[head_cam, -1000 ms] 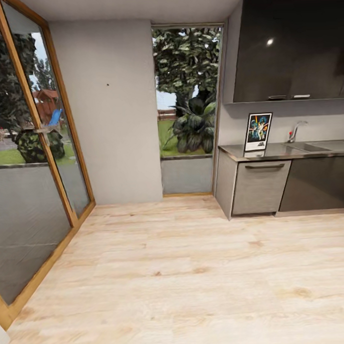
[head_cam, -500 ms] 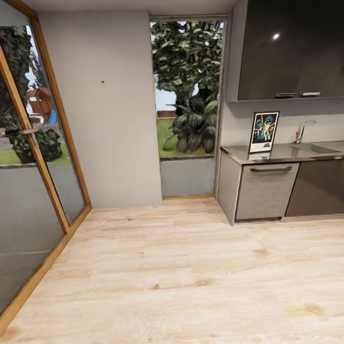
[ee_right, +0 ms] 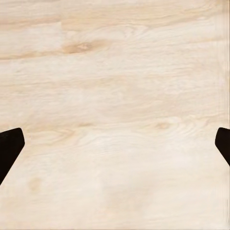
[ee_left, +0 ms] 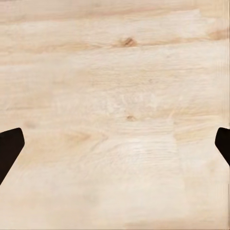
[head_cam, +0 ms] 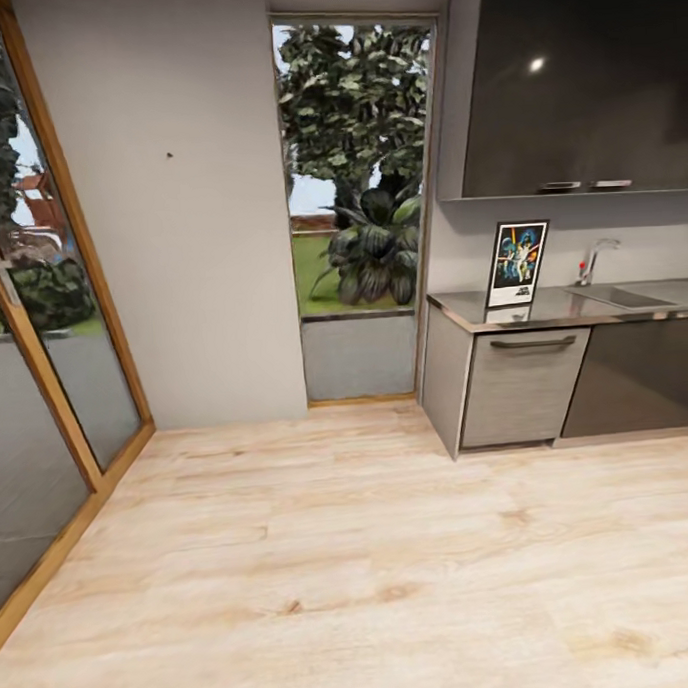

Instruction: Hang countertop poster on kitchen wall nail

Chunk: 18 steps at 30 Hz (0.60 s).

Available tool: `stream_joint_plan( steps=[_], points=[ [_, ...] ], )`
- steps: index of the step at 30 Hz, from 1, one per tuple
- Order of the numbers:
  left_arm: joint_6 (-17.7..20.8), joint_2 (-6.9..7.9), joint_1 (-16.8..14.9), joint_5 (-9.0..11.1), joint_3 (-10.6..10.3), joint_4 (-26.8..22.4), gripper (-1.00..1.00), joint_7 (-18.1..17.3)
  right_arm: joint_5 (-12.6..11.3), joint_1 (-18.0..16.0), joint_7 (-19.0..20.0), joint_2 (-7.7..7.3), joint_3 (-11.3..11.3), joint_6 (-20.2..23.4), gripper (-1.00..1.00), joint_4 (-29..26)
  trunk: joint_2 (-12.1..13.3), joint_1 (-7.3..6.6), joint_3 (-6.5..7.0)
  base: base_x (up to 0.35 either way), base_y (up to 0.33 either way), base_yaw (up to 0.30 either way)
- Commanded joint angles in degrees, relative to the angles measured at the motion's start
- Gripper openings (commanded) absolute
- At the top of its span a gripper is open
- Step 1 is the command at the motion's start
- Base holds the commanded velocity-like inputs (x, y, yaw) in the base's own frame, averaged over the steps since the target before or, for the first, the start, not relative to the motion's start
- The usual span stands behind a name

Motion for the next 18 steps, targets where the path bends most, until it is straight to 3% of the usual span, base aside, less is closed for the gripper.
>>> stream_joint_plan(
  steps=[1,18],
  points=[
    [-0.1,0.0,0.0,0.0,0.0,-0.1,1.0,0.0,0.0,0.0,0.0,0.01,0.0,-0.2,1.0,0.1,0.0,0.04,-0.05,0.334,-0.087,-0.28],
    [0.0,0.0,0.0,0.0,0.1,-0.1,1.0,0.0,0.1,0.0,0.0,0.01,0.0,-0.2,1.0,0.1,0.0,0.04,-0.05,0.322,-0.128,-0.297]
  ],
)
